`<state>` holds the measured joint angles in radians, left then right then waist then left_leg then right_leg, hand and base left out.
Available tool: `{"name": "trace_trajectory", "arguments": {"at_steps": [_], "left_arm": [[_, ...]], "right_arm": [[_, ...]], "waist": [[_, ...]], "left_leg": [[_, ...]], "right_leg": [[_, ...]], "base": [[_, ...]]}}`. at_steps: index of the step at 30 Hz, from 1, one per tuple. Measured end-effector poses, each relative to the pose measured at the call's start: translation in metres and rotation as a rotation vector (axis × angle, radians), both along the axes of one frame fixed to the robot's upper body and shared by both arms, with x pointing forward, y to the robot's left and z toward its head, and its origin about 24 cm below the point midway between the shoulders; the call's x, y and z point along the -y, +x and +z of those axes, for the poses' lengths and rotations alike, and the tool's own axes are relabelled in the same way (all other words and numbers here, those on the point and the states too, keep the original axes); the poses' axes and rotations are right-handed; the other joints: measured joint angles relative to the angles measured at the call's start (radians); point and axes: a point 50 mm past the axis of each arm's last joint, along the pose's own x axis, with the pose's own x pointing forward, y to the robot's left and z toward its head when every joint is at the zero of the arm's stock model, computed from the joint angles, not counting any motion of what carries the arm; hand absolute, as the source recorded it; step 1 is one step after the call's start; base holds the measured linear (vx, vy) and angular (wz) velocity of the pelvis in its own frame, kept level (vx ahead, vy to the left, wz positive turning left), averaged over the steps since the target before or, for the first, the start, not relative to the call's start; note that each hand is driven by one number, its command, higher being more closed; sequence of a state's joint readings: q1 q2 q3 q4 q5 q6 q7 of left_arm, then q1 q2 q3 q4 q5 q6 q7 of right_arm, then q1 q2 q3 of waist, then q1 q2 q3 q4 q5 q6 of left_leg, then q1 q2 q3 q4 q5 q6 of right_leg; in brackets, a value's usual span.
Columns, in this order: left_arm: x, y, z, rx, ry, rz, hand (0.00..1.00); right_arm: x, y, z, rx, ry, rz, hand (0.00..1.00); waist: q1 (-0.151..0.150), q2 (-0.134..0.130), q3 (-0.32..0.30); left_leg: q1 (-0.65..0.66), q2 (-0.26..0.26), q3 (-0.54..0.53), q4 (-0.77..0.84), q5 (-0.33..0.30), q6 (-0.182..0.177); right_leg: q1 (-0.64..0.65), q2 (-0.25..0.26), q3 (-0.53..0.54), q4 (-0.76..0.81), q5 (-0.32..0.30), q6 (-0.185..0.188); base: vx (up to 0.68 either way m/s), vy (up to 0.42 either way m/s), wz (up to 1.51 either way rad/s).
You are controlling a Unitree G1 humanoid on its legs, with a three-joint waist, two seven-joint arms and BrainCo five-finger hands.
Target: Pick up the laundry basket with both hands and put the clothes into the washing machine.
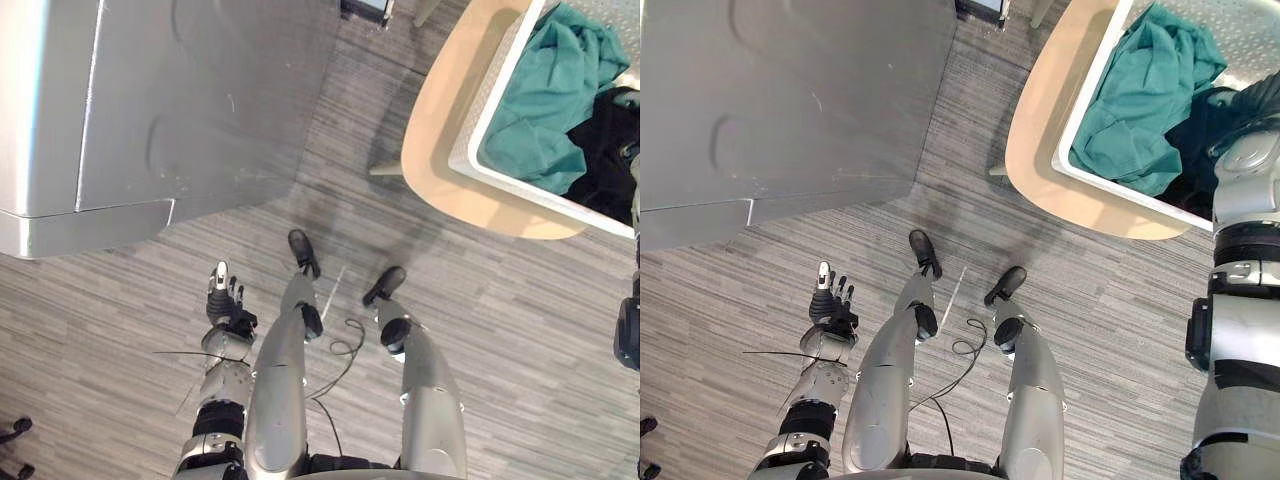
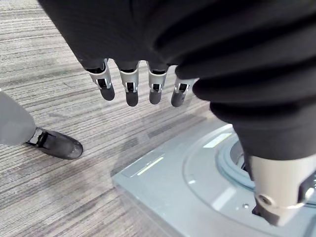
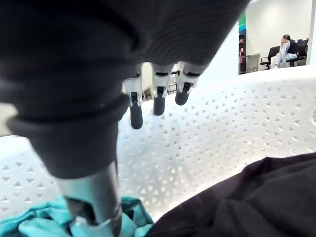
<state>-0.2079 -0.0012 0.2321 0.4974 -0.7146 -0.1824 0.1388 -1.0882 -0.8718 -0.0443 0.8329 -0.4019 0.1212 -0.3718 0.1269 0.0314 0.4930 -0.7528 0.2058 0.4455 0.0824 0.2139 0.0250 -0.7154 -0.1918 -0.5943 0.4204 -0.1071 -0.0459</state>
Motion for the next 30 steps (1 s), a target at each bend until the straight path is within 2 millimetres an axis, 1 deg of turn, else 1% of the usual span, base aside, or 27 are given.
{"name": "trace_trajectory", "arguments": {"at_steps": [1,4,5,7,9,10,11,13,15,18,23,27,30], "left_arm": [[-0.002,0.001,0.005,0.020,0.004,0.008,0.00],[-0.003,0.003,0.011,0.043,0.008,0.022,0.00],[-0.004,0.003,0.015,0.064,0.000,0.029,0.00],[-0.005,0.004,0.020,0.091,0.001,0.038,0.00],[-0.005,0.005,0.022,0.102,0.002,0.039,0.00],[-0.004,0.005,0.023,0.105,0.002,0.036,0.00],[-0.004,0.005,0.023,0.105,0.002,0.033,0.00],[-0.002,0.006,0.022,0.106,-0.008,0.026,0.00],[0.001,0.006,0.022,0.107,-0.011,0.010,0.00],[0.004,0.007,0.022,0.114,-0.010,-0.011,0.00],[0.005,0.007,0.014,0.076,-0.018,-0.022,0.00],[0.009,0.008,0.014,0.072,-0.019,-0.047,0.00],[0.012,0.009,0.009,0.052,-0.023,-0.071,0.00]], "right_arm": [[-0.002,-0.002,0.009,0.034,-0.008,-0.002,0.00],[-0.007,-0.005,0.024,0.106,-0.027,-0.004,0.00],[-0.009,-0.006,0.032,0.134,-0.027,0.002,0.00],[-0.012,-0.007,0.040,0.163,-0.021,0.018,0.00],[-0.013,-0.006,0.040,0.177,0.002,0.052,0.00],[-0.015,-0.004,0.039,0.196,0.052,0.109,0.00],[-0.016,-0.003,0.038,0.196,0.074,0.133,0.00],[-0.017,0.001,0.034,0.204,0.135,0.189,0.00],[-0.019,0.005,0.037,0.224,0.224,0.267,0.00],[-0.020,0.010,0.034,0.223,0.273,0.318,0.00],[-0.018,0.013,0.034,0.199,0.283,0.329,0.00],[-0.018,0.015,0.034,0.134,0.251,0.320,0.00],[-0.016,0.017,0.034,0.083,0.232,0.323,0.00]], "waist": [[0.000,0.001,0.001],[0.006,0.004,0.002],[0.009,0.010,0.005],[0.017,0.017,0.009],[0.024,0.017,0.009],[0.024,0.018,0.009],[0.024,0.018,0.009],[0.024,0.018,0.009],[0.023,0.018,0.009],[0.021,0.018,0.009],[0.020,0.019,0.008],[0.017,0.020,0.005],[0.015,0.022,-0.002]], "left_leg": [[-0.017,-0.002,-0.004,0.004,0.002,0.003],[-0.034,-0.004,-0.005,0.007,0.004,0.006],[-0.045,-0.004,-0.007,0.012,0.005,0.006],[-0.062,-0.002,-0.009,0.022,0.004,0.006],[-0.073,-0.002,-0.010,0.025,0.005,0.006],[-0.083,-0.002,-0.014,0.028,0.005,0.007],[-0.086,-0.003,-0.017,0.029,0.010,0.014],[-0.091,-0.004,-0.021,0.032,0.011,0.014],[-0.092,-0.007,-0.026,0.037,0.011,0.014],[-0.092,-0.009,-0.034,0.034,0.010,0.010],[-0.090,-0.010,-0.038,0.026,0.015,0.003],[-0.090,-0.012,-0.042,0.024,0.019,0.000],[-0.091,-0.012,-0.047,0.018,0.023,-0.005]], "right_leg": [[-0.018,-0.008,-0.004,0.017,-0.005,-0.005],[-0.043,-0.018,-0.005,0.040,-0.011,-0.013],[-0.052,-0.020,-0.005,0.046,-0.011,-0.014],[-0.065,-0.021,-0.006,0.049,-0.012,-0.015],[-0.077,-0.022,-0.005,0.054,-0.013,-0.016],[-0.085,-0.026,-0.009,0.063,-0.014,-0.018],[-0.088,-0.028,-0.010,0.068,-0.015,-0.019],[-0.092,-0.033,-0.013,0.077,-0.018,-0.022],[-0.092,-0.040,-0.014,0.089,-0.028,-0.024],[-0.092,-0.045,-0.020,0.105,-0.039,-0.025],[-0.092,-0.047,-0.027,0.113,-0.042,-0.029],[-0.092,-0.049,-0.030,0.116,-0.042,-0.029],[-0.092,-0.048,-0.034,0.116,-0.043,-0.030]], "base": [[0.03,-0.046,0.11],[0.02,-0.052,0.05],[0.01,-0.037,0.02],[0.00,-0.045,0.01],[0.00,-0.050,0.02],[0.00,-0.047,0.07],[0.00,-0.057,0.10],[-0.01,-0.051,0.09],[-0.02,-0.052,0.08],[-0.03,-0.061,0.07],[-0.02,-0.065,0.05],[0.00,-0.069,0.03],[0.00,-0.081,0.02]]}}
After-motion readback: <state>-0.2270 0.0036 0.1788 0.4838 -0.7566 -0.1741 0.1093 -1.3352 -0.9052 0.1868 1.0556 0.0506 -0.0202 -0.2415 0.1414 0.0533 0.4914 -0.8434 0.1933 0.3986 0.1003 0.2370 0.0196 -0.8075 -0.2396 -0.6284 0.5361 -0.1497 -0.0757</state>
